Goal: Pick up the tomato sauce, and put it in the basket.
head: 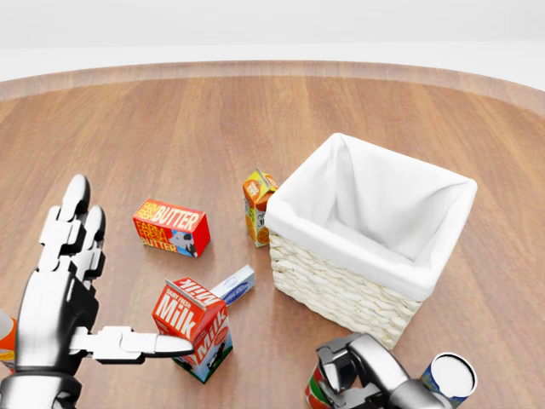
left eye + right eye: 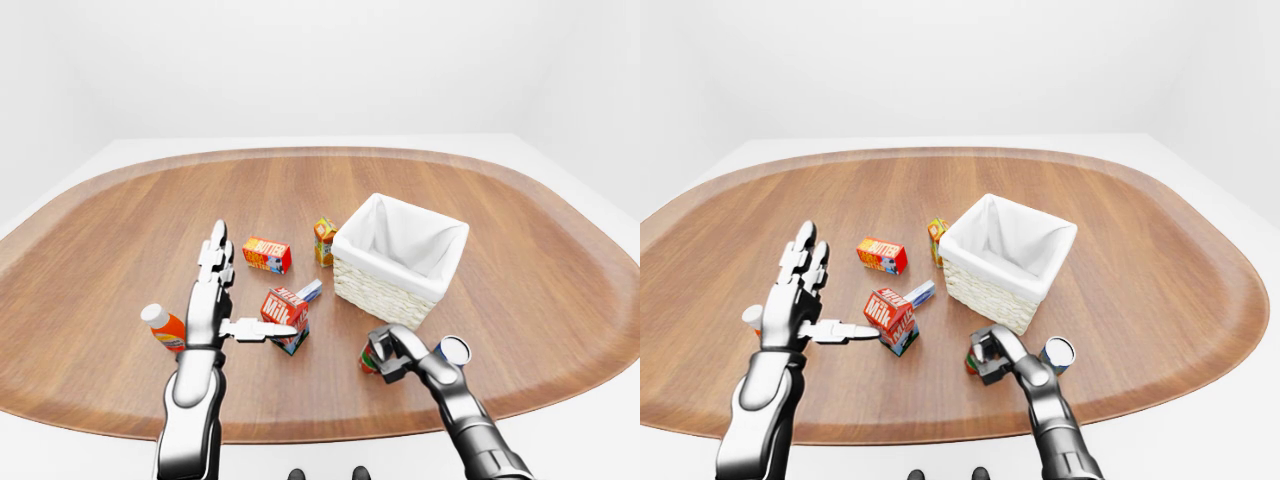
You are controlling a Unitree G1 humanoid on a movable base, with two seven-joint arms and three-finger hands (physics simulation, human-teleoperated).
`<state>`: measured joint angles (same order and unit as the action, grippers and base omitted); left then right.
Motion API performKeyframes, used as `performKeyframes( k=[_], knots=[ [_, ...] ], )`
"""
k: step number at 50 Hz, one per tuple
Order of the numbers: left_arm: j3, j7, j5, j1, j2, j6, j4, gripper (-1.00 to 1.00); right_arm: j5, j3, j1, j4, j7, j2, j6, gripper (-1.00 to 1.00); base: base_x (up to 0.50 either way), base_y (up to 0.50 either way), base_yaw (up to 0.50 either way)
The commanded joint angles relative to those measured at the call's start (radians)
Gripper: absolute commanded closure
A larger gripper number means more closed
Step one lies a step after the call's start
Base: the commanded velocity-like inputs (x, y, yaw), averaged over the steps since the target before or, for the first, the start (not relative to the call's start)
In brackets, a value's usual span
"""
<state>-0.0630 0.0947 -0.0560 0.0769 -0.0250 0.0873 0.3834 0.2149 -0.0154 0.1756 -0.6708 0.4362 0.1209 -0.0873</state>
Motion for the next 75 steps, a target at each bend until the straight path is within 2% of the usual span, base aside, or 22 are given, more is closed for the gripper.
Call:
performKeyframes(
  k=[1,9,10,13,14,22,38,60,75],
  knots=[
    [0.0,0.0,0.0,0.0,0.0,0.0,-0.001,-1.0,0.043,0.0,-0.088,0.232,0.022,-0.013,0.022,1.0,0.0,0.0,0.0],
    [0.0,0.0,0.0,-0.002,0.0,0.0,-0.002,-1.0,0.052,0.009,-0.162,0.422,0.057,-0.024,0.103,1.0,0.0,0.0,0.0],
    [0.0,0.0,0.0,-0.001,0.0,0.0,0.0,-1.0,0.054,0.011,-0.18,0.468,0.065,-0.027,0.122,1.0,0.0,0.0,0.0],
    [0.001,0.0,-0.001,-0.001,0.0,0.0,-0.008,-1.0,0.057,0.014,-0.208,0.538,0.079,-0.03,0.151,1.0,0.0,0.0,0.0],
    [0.002,-0.001,-0.002,-0.001,0.0,0.0,-0.011,-1.0,0.057,0.017,-0.233,0.607,0.092,-0.033,0.175,1.0,0.0,0.0,0.0],
    [-0.001,-0.002,-0.002,-0.006,-0.001,0.0,-0.02,-1.0,0.055,0.024,-0.289,0.755,0.122,-0.039,0.175,1.0,0.0,0.0,0.0],
    [-0.015,-0.008,-0.001,-0.021,-0.006,0.0,-0.03,-1.0,0.035,-0.016,-0.301,0.948,0.164,-0.036,0.175,1.0,0.0,0.0,0.0],
    [-0.019,-0.011,-0.003,-0.024,-0.008,0.0,-0.033,-1.0,0.055,-0.019,-0.221,1.088,0.183,-0.03,0.175,1.0,0.0,0.0,0.0],
    [-0.017,-0.013,-0.006,-0.025,-0.007,0.0,-0.048,-1.0,0.069,-0.033,-0.087,1.088,0.18,-0.009,0.175,1.0,0.0,0.0,0.0]
  ],
)
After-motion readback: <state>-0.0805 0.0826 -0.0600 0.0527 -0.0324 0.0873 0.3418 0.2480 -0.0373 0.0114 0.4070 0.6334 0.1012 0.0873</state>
